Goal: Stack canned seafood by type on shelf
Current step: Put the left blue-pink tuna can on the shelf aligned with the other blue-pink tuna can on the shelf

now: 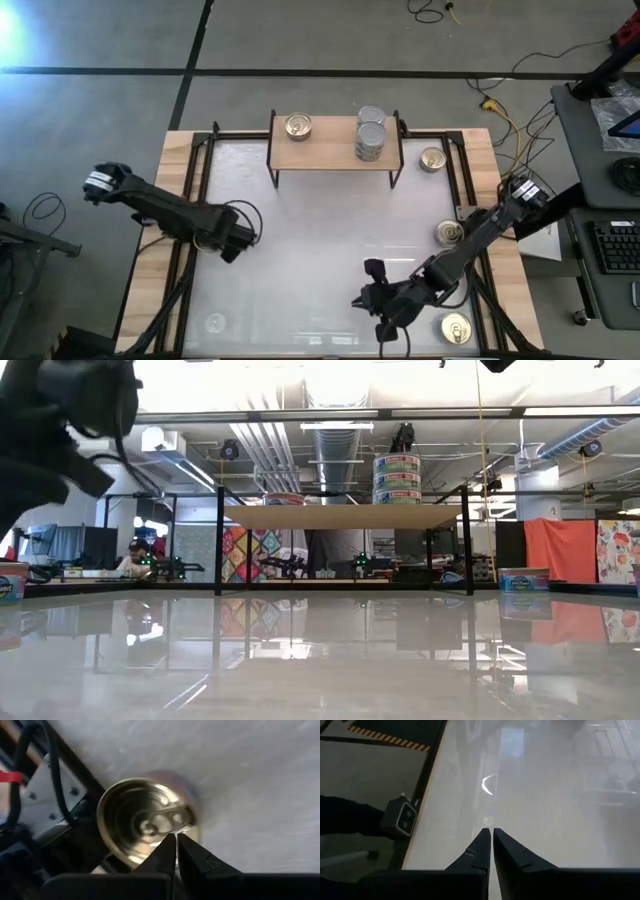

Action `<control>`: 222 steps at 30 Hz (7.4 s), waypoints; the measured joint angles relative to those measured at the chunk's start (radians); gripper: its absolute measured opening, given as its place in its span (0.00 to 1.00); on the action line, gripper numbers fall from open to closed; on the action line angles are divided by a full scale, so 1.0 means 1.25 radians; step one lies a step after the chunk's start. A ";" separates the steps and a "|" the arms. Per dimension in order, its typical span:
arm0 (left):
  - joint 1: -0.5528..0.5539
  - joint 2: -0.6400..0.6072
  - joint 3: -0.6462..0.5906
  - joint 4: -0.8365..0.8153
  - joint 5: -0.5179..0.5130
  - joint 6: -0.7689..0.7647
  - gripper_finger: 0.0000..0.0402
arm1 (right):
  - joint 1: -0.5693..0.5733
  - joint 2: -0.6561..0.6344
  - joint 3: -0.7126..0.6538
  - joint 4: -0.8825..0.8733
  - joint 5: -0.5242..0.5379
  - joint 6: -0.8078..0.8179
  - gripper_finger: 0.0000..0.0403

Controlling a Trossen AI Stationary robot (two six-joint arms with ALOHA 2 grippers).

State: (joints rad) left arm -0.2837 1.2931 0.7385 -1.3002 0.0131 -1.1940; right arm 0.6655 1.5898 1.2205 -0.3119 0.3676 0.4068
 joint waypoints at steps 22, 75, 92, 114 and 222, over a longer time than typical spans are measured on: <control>-0.055 0.283 0.146 0.072 -0.173 0.188 0.00 | 0.002 -0.009 0.001 0.009 0.001 -0.061 0.03; -0.523 0.366 0.029 0.773 -0.692 -0.269 0.98 | -0.292 0.096 -0.003 0.096 -0.154 -0.305 0.03; -0.520 0.534 0.048 0.895 -0.853 -0.201 0.99 | -0.363 0.319 0.066 0.258 -0.154 -0.277 0.03; -0.509 0.536 0.001 1.026 -0.878 -0.071 0.99 | -0.365 0.460 0.314 0.130 -0.221 -0.263 0.03; -0.422 0.522 0.013 1.177 -0.835 0.207 0.99 | -0.307 0.423 0.303 -0.007 -0.180 -0.198 0.03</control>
State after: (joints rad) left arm -0.8106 1.9453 0.7544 0.1715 -1.0309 -0.9355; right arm 0.2813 2.1185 1.5990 -0.3202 0.1425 0.1596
